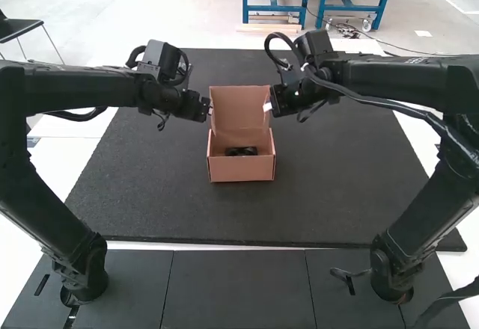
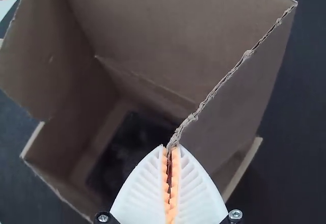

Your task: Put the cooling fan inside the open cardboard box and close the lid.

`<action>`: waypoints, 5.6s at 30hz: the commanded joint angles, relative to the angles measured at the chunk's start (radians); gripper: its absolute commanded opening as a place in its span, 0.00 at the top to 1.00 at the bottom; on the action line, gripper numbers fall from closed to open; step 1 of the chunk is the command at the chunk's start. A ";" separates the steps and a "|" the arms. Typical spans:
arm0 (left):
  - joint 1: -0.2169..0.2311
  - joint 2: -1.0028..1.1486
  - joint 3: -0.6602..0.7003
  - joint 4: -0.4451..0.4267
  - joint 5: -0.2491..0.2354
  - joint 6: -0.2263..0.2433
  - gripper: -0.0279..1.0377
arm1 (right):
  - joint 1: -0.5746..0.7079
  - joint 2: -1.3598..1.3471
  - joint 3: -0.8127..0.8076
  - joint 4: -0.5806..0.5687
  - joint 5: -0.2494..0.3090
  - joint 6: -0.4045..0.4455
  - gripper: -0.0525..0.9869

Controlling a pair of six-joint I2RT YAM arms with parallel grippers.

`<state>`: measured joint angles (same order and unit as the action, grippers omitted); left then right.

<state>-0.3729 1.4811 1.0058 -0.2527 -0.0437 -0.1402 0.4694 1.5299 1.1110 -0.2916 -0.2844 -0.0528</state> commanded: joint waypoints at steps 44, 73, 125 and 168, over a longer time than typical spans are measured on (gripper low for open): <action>0.080 -0.142 0.094 -0.132 -0.004 0.005 0.07 | 0.020 0.021 0.039 -0.300 0.045 -0.071 0.56; 0.022 0.031 0.263 -0.126 -0.004 0.007 0.07 | 0.020 -0.310 0.119 -0.388 0.082 -0.059 0.44; -0.086 0.091 -0.128 -0.019 0.107 -0.045 0.07 | 0.009 -0.461 0.041 -0.460 0.088 -0.048 0.44; 0.038 -0.593 -0.337 -0.111 0.104 0.001 0.06 | -0.061 -0.725 -0.263 -0.107 0.284 0.048 0.14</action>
<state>-0.3382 0.9451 0.7200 -0.4007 0.0566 -0.1616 0.4290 0.8299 0.8524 -0.4210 -0.0559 -0.0319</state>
